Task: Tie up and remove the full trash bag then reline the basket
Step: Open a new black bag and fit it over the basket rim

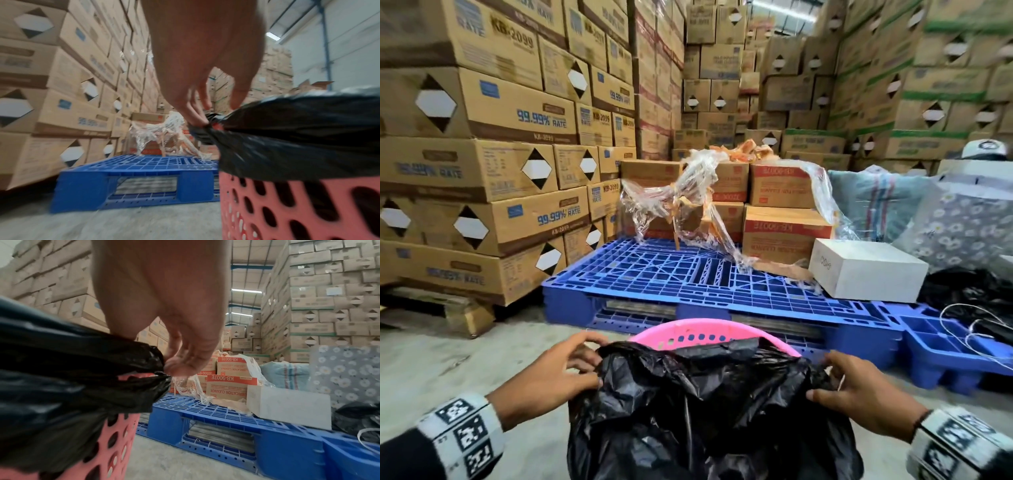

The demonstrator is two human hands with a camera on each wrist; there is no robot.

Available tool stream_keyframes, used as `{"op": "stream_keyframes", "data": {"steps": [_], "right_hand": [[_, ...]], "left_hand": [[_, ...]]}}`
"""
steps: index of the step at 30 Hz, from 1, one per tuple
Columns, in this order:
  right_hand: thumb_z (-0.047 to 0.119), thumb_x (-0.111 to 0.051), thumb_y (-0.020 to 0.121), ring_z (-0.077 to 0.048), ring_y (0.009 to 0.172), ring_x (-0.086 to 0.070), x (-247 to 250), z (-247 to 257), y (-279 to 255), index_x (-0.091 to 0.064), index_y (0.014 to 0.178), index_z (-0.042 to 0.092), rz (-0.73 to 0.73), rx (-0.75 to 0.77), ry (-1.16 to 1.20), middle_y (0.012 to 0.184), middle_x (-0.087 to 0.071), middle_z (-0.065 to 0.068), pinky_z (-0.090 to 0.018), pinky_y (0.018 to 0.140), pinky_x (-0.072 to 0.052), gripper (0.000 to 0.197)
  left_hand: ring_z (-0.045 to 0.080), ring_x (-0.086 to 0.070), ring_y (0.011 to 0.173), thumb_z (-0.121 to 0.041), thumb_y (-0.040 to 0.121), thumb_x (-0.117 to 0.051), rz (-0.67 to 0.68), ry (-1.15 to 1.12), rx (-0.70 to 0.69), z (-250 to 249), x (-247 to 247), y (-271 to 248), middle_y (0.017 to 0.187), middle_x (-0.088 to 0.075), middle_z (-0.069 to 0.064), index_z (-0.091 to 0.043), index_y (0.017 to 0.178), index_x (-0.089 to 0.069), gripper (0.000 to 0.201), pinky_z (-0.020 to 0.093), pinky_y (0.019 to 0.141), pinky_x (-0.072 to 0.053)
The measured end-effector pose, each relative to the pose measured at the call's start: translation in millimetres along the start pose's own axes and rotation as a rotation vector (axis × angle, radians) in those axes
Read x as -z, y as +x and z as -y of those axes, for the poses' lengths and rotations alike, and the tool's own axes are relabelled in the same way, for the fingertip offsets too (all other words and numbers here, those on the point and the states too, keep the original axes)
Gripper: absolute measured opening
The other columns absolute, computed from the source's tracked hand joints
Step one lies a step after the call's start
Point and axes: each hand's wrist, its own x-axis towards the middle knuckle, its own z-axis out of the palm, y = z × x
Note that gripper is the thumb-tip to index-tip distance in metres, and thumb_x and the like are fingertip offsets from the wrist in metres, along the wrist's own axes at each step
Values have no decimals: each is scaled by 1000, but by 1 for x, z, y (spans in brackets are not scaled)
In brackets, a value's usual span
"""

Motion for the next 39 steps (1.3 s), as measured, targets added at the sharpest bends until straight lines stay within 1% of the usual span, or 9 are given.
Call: {"op": "stream_keyframes", "data": {"steps": [5,10,14,18,21,24,28,34,39], "right_hand": [[39,-71,75,-7,88,-49,9,10,-5,-39,114,38,17,164,-137,105,-39,13,-26,82,-46,51],[19,-64,83,-16,108,-50,11,18,-11,-53,123,22,126,211,-170,124,-45,-2,-25,94,-42,42],[20,-66,81,-23,118,-49,15,19,-23,-64,109,18,120,211,-232,129,-49,-8,-31,100,-40,28],[64,-45,80,-26,110,-54,18,17,-50,-68,99,26,92,230,-326,121,-58,-6,-39,94,-46,49],[73,-21,83,-22,94,-58,13,23,-78,-68,96,33,45,303,-287,105,-61,-2,-25,84,-42,63],[74,-20,82,-18,96,-52,8,36,-94,-68,97,33,43,323,-329,101,-56,1,-28,85,-45,65],[81,-15,76,-13,114,-48,17,28,-84,-64,110,36,99,332,-301,119,-54,6,-26,94,-35,75],[40,-31,88,-13,130,-43,29,12,-68,-59,122,27,223,434,-341,137,-55,1,-45,106,-37,45],[11,-51,80,-8,112,-45,26,23,-88,-55,121,32,186,556,-323,120,-61,8,-32,99,-39,46]], "left_hand": [[3,-55,86,-31,71,-70,-252,418,-400,-19,3,-26,88,-64,-4,-32,88,-62,18,9,64,-42],[-6,-38,116,-71,73,-54,525,713,-636,-37,-17,-72,115,-51,-26,-42,118,-54,54,18,99,-25],[-4,-38,111,-48,77,-63,493,781,-788,-18,-17,-66,98,-62,-16,-36,98,-62,24,14,93,-21],[7,-46,114,-37,70,-69,482,1038,-805,-6,1,-38,95,-67,-16,-35,93,-65,23,23,94,-27],[11,-44,128,-24,67,-64,432,1332,-771,-15,15,-15,113,-66,-20,-35,100,-65,35,26,102,-23],[8,-35,131,-16,66,-51,436,1232,-559,-37,9,-8,128,-58,-12,-31,115,-60,52,27,108,-25],[6,-49,103,-46,72,-49,400,885,-612,-79,-35,-46,113,-62,-9,-29,112,-60,44,16,90,-36],[26,-57,89,-64,75,-57,560,975,-581,-81,-87,-86,90,-68,6,-22,97,-59,48,30,67,-41],[22,-55,99,-55,78,-56,648,1217,-531,-64,-51,-64,97,-68,1,-22,96,-61,39,35,88,-39]]}}
